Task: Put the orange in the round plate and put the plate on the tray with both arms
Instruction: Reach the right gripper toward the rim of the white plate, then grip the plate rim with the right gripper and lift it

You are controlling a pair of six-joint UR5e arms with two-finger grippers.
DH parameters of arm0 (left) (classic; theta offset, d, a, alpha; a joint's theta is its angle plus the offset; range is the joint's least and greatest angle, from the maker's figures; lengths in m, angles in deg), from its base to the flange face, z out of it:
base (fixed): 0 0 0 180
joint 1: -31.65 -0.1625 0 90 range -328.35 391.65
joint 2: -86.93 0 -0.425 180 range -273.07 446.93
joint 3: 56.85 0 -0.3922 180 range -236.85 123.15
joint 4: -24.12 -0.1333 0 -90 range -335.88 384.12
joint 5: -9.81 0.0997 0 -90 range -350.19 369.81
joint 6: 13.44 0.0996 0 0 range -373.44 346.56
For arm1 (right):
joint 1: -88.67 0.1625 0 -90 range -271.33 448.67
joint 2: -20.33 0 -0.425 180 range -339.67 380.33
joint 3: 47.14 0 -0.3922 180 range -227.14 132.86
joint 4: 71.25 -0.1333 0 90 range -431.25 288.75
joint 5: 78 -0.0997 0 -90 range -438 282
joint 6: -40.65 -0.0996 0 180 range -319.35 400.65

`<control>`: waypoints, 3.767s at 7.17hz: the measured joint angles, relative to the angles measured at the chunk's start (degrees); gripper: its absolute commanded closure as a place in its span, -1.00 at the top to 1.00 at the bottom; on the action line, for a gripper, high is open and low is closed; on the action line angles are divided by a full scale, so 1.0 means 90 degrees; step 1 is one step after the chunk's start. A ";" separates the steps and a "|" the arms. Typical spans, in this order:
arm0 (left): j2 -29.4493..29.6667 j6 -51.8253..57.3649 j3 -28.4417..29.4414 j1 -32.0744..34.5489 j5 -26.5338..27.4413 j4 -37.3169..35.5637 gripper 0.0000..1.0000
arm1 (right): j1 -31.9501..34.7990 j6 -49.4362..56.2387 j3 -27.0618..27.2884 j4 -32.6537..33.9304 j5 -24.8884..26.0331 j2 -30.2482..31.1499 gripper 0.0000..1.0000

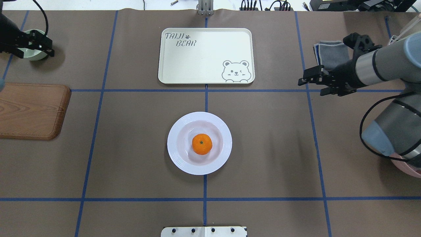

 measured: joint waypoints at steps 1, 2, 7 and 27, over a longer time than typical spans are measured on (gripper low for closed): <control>-0.0124 0.0127 0.0057 0.0097 -0.0004 0.0005 0.97 | -0.0495 -0.0454 -0.0045 -0.0124 0.0420 -0.0294 1.00; -0.0204 0.0173 0.0086 0.0147 0.0016 0.0000 0.97 | -0.0988 -0.0879 -0.0092 -0.0186 0.0915 -0.0586 1.00; -0.0254 0.0231 0.0252 0.0280 0.0043 -0.0038 0.97 | -0.2542 -0.2434 -0.1153 -0.2858 0.3031 -0.0847 1.00; -0.0313 0.0234 0.0342 0.0261 0.0054 -0.0039 0.97 | -0.3594 -0.3026 -0.1934 -0.3009 0.4029 -0.1498 0.99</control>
